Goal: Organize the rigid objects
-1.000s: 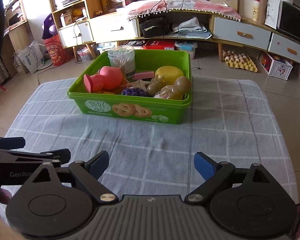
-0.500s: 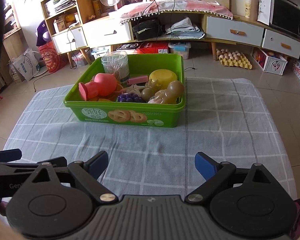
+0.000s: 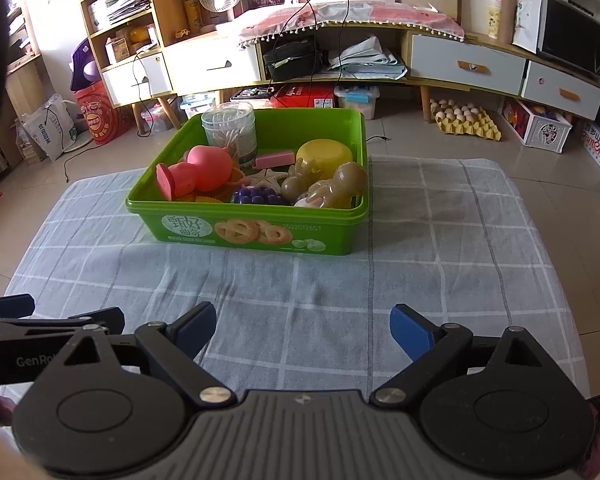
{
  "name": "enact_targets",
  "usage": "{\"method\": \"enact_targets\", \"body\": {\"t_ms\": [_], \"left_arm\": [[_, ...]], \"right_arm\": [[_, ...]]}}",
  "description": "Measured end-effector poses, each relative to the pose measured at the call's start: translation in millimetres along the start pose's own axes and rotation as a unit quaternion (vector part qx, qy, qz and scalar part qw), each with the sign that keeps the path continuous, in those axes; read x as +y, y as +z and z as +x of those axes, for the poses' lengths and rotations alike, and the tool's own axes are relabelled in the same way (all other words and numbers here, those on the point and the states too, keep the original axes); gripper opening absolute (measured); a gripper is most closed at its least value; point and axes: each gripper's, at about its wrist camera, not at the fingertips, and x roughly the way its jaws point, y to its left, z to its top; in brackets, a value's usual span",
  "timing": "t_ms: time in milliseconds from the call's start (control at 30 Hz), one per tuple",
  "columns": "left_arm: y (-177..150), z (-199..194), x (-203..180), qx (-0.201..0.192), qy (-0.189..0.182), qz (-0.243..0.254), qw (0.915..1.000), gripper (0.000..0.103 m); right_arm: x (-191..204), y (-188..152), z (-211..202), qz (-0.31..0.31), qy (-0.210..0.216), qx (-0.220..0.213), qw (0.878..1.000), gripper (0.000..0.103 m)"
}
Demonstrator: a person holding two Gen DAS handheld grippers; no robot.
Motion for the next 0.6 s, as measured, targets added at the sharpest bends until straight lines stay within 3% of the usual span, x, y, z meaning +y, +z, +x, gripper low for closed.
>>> {"method": "enact_targets", "body": {"t_ms": [600], "left_arm": [[0.0, -1.8, -0.9, -0.002, 0.003, 0.003, 1.0, 0.098]], "right_arm": [[0.5, 0.7, 0.4, 0.003, 0.0, 0.001, 1.0, 0.072]]}}
